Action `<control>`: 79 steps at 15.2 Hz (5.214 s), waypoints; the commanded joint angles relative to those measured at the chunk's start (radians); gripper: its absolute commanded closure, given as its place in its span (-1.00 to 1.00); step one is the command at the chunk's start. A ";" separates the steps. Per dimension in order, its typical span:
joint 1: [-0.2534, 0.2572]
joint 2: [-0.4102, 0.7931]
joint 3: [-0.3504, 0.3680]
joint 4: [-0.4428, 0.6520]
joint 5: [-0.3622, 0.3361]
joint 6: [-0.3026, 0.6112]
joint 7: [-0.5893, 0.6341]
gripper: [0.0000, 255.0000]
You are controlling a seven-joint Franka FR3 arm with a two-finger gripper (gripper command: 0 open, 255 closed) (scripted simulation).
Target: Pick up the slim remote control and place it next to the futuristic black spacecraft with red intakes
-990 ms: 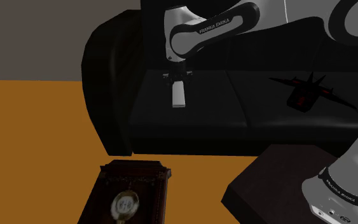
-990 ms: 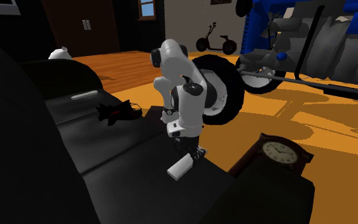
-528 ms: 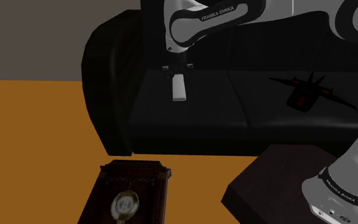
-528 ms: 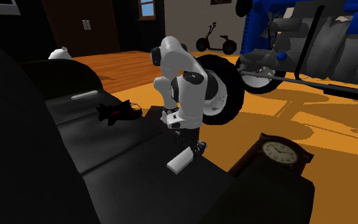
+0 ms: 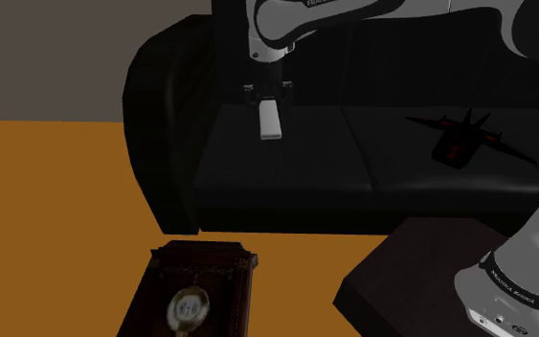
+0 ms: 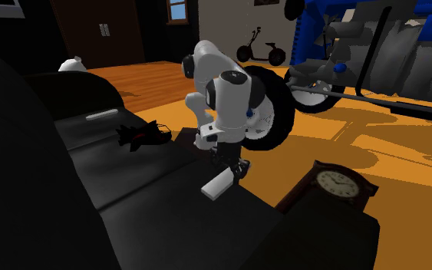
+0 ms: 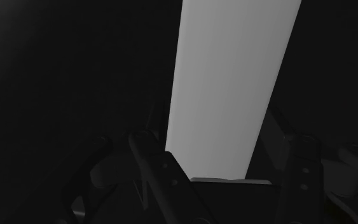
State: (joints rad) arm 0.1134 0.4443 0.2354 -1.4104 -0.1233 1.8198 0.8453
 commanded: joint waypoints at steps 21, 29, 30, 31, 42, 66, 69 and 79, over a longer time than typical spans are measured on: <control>-0.167 -0.293 -0.058 -0.265 0.072 -0.014 -0.225 1.00; -0.266 -0.427 -0.137 -0.435 0.094 0.028 -0.406 1.00; -0.278 -0.440 -0.148 -0.450 0.095 0.032 -0.429 1.00; -0.289 -0.451 -0.160 -0.464 0.096 0.035 -0.452 1.00; -0.413 -0.517 -0.296 -0.542 0.088 0.055 -0.710 1.00; -0.708 -0.246 -0.572 -0.217 0.163 0.006 -1.294 1.00; -0.759 -0.170 -0.592 -0.119 0.193 -0.021 -1.364 1.00; -0.883 0.017 -0.612 0.091 0.266 -0.053 -1.495 1.00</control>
State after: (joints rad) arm -0.7688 0.4584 -0.3770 -1.3104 0.1411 1.7539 -0.6474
